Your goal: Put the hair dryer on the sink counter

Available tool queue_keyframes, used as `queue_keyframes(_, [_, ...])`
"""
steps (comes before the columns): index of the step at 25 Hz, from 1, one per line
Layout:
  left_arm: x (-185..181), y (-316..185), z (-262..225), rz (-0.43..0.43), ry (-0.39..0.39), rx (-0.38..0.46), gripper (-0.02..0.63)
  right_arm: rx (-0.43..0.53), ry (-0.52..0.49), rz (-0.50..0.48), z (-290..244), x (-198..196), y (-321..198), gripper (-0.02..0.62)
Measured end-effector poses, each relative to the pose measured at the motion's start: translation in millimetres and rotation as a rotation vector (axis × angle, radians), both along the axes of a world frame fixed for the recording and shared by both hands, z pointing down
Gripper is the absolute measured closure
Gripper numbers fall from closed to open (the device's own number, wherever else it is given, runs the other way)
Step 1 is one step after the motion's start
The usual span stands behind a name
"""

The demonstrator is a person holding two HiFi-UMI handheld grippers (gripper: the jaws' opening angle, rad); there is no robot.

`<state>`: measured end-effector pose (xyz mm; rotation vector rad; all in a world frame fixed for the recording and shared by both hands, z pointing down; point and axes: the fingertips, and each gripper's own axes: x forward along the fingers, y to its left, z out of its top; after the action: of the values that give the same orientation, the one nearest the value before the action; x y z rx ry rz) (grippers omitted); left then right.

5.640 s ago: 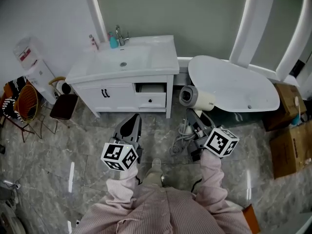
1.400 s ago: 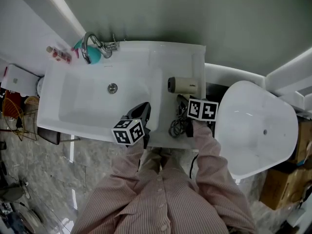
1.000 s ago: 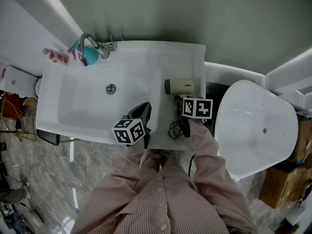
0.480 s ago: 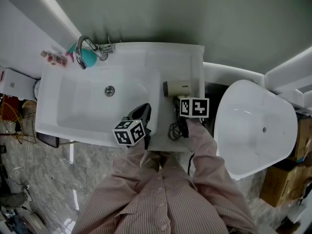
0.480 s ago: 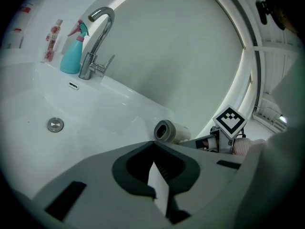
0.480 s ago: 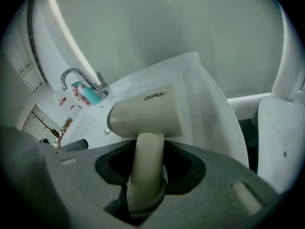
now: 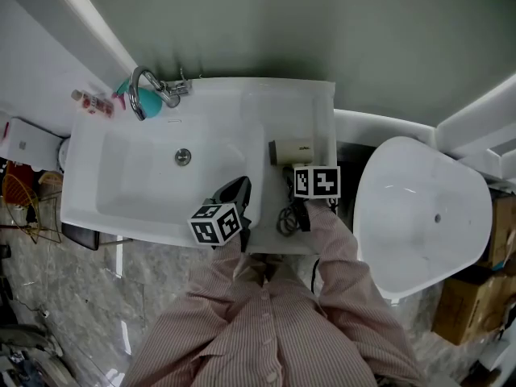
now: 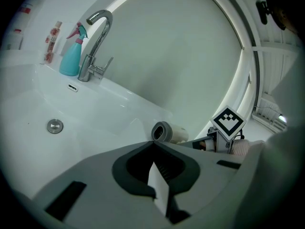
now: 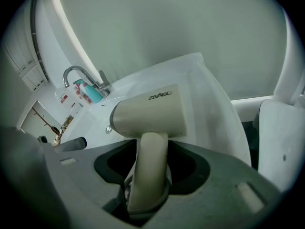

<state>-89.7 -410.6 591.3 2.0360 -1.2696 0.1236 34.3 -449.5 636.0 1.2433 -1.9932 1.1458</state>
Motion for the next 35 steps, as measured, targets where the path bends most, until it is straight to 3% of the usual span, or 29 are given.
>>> queue_keyframes(6, [0,1,-9,-0.001,0.005,0.020,0.609,0.045,0.088,0.016,-5,7,-1,0.405])
queue_keyframes(17, [4,13,-36,0.044,-0.006,0.107,0.607,0.184,0.073,0.040,-40,24,12,0.408])
queue_keyframes(22, [4,22,-60,0.064,-0.001,0.175,0.607,0.270,0.057,0.034,-66,26,22,0.437])
queue_keyframes(28, [2,35,-85,0.085,-0.003,0.247,0.609,0.363,0.015,0.029,-96,19,40,0.563])
queue_keyframes(35, [-4,44,-110,0.095,-0.008,0.311,0.607,0.426,-0.096,0.039,-127,15,55,0.589])
